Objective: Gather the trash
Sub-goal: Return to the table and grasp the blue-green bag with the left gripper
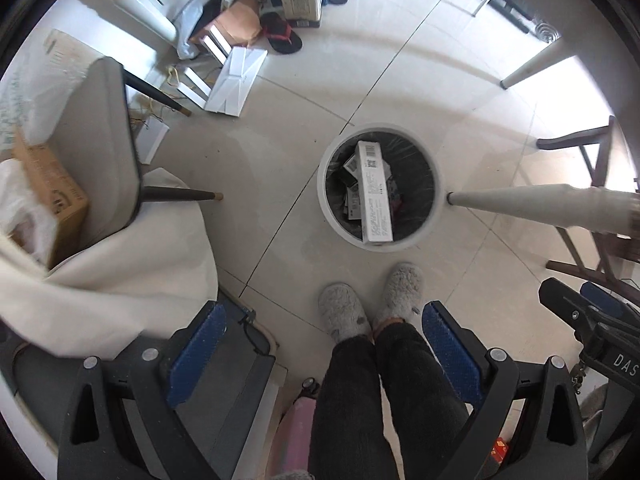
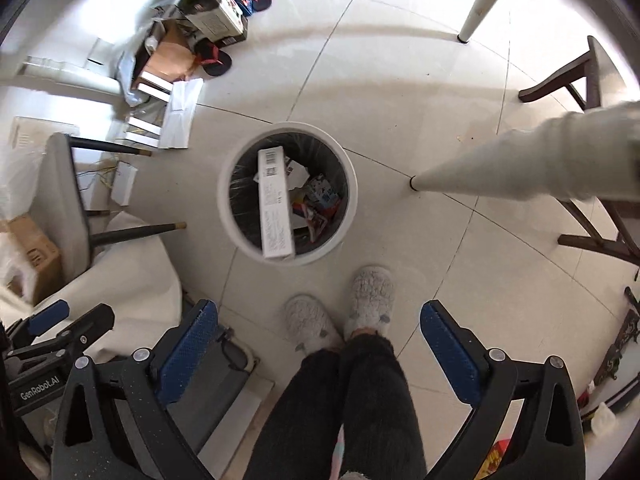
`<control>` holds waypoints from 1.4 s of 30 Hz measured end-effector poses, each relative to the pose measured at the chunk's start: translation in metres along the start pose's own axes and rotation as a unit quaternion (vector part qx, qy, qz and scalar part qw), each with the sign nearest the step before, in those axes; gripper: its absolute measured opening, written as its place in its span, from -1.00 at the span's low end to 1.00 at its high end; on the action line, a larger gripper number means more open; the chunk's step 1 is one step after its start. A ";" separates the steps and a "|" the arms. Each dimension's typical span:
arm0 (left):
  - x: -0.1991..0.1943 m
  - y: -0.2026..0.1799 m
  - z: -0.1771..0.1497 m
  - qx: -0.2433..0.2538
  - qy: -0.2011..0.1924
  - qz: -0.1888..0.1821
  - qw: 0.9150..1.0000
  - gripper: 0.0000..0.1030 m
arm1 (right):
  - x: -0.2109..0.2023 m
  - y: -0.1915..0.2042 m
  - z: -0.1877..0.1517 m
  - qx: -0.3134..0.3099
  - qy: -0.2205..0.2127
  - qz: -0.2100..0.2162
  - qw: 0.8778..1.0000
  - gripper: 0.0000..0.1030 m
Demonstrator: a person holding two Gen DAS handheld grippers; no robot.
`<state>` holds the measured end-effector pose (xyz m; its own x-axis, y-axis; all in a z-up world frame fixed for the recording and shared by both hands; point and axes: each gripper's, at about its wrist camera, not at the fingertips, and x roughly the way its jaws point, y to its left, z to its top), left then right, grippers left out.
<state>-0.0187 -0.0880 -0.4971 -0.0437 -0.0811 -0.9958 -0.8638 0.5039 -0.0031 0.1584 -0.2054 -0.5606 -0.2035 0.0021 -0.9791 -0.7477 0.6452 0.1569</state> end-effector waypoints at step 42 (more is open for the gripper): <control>-0.218 -0.239 0.398 -0.227 0.016 -0.224 0.948 1.00 | -0.351 -0.232 0.406 0.201 -0.168 0.043 0.964 0.84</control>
<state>0.3973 0.1512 -0.3156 0.3699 -0.2298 -0.9002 -0.9258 -0.0095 -0.3779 0.6600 -0.0460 -0.3058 0.0132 0.2735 -0.9618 -0.4187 0.8750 0.2431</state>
